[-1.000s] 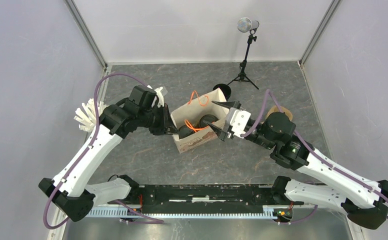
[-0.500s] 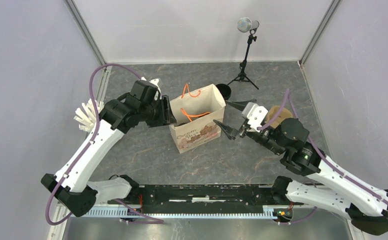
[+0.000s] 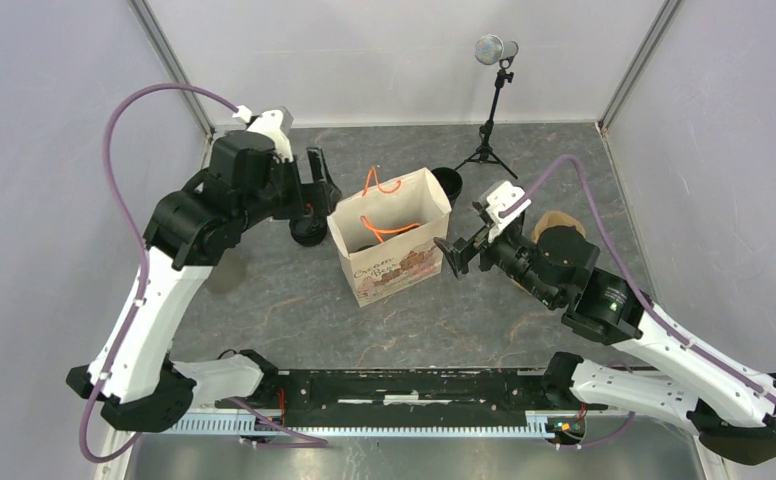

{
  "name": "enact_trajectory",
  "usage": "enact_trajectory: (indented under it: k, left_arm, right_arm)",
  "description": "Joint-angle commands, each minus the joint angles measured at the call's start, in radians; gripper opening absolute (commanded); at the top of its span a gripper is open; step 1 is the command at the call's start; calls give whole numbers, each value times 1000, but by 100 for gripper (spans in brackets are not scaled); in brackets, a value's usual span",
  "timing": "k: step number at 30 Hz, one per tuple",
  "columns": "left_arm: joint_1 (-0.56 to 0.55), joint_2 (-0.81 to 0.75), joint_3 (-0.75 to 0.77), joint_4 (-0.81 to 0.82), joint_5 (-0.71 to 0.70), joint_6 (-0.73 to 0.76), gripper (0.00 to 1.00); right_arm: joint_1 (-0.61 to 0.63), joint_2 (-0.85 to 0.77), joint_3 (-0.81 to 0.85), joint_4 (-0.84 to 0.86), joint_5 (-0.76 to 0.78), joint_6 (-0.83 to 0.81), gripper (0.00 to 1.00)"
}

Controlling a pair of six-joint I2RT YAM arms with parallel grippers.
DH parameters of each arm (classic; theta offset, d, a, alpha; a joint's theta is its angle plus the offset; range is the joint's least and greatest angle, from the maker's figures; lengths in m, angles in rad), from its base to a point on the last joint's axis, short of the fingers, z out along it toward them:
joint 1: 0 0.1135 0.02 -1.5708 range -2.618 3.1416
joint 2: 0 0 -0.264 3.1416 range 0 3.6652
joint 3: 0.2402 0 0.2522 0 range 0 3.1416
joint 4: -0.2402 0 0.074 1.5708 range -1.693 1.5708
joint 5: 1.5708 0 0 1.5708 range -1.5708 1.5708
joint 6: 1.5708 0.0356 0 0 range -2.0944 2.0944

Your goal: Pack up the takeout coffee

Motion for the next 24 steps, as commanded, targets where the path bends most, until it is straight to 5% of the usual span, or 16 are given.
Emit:
enact_trajectory:
  k: [1,9,17,24]
  left_arm:
    - [5,-57,35,-130,-219,92,100]
    - [105,-116,-50,-236,-486,142,93]
    - [510,-127,-189,-31,-293,174,73]
    - [641,-32,-217,84,-221,186,40]
  right_arm:
    - [-3,13,61,-71,53,165,98]
    - [-3,-11,59,-22,-42,113,98]
    - [-4,-27,46,-34,-99,103,97]
    - [-4,-48,30,-37,-86,21,98]
